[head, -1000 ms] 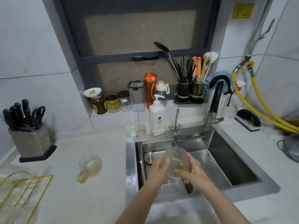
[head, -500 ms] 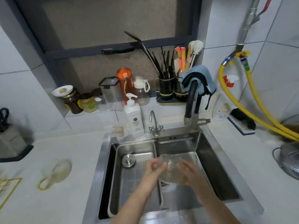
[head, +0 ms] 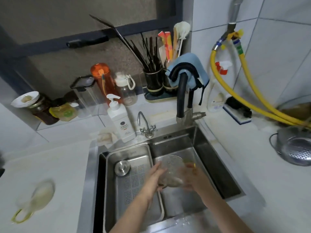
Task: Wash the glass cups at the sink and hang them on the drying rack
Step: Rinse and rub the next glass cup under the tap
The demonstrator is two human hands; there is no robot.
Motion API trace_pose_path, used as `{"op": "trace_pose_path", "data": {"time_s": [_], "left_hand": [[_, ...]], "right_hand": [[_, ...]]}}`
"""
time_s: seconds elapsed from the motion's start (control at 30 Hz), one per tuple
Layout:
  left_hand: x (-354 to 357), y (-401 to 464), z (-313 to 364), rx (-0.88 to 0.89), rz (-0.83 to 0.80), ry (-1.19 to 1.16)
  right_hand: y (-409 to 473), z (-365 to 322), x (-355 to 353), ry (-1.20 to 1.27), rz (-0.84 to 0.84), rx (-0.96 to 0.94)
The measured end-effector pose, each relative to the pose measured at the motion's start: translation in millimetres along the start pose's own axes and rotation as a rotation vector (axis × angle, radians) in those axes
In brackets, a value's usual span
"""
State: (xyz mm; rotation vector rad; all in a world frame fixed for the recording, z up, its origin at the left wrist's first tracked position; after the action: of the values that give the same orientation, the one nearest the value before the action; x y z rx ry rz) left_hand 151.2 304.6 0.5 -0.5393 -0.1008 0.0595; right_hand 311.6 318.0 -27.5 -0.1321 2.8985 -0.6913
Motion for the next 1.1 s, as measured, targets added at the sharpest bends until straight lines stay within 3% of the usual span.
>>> {"op": "trace_pose_path", "data": {"time_s": [0.17,0.5,0.67,0.87,1.1], "left_hand": [[1.4,4.7,13.9,0.050,-0.055,0.024],[-5.3,17.4,15.3,0.086,-0.128,0.080],[5.6,19.0,19.6,0.097,-0.187,0.059],[21.2,34.8,26.8,0.093,-0.171,0.086],[46.1,57.0,38.7,0.089,-0.112,0.122]], "right_hand": [[-1.6,-13.7,-1.0,-0.066,0.229,0.031],[-7.5,-22.3,-0.1,-0.055,0.252,-0.008],[-14.5,-26.3,-9.9,0.022,0.182,-0.030],[2.3,-24.5,-24.6,0.086,-0.021,-0.129],[37.3,-46.8,-59.2,-0.082,-0.165,-0.250]]}}
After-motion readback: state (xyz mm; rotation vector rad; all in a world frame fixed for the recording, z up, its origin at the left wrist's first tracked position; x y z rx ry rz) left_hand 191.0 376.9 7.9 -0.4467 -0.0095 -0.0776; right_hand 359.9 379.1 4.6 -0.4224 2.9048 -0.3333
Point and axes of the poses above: each hand's wrist, its own y-axis towards the middle knuckle, its own x-axis out of the palm, z = x × y, the point moved 5 cm from there along y, towards the middle knuckle, and after that the axes turned 5 degrees about -y, right-handed, at the moved point
